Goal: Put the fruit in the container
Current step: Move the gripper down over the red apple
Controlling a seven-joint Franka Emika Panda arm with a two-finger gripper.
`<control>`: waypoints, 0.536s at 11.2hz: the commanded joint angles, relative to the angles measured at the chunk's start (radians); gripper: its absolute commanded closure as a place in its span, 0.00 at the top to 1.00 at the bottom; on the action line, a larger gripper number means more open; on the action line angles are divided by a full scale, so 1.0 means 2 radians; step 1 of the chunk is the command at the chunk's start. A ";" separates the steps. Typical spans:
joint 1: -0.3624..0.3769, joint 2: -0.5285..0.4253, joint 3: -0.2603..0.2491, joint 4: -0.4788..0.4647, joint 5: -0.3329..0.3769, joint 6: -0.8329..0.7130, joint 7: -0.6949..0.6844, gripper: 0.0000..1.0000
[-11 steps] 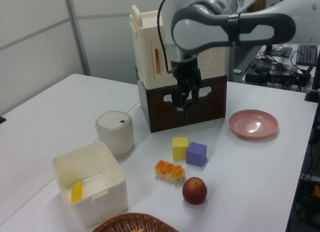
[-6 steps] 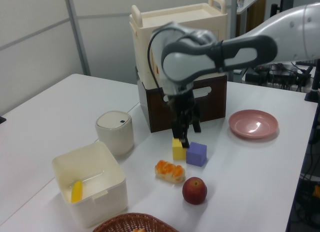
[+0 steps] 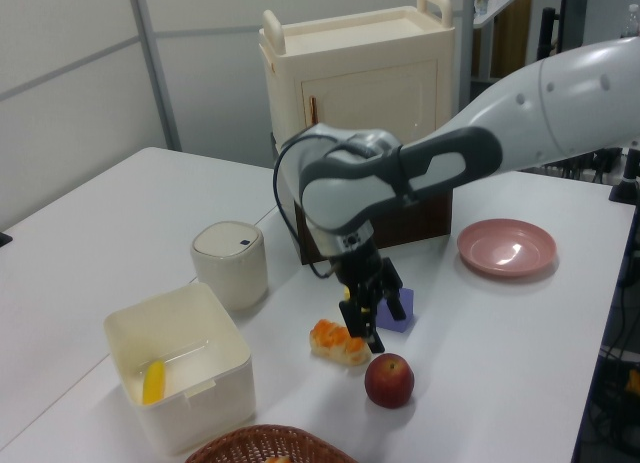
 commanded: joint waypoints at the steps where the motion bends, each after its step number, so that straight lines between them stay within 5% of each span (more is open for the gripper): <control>1: 0.012 0.026 -0.004 -0.013 0.009 0.000 -0.002 1.00; 6: 0.021 0.048 -0.004 -0.016 0.002 0.003 -0.003 1.00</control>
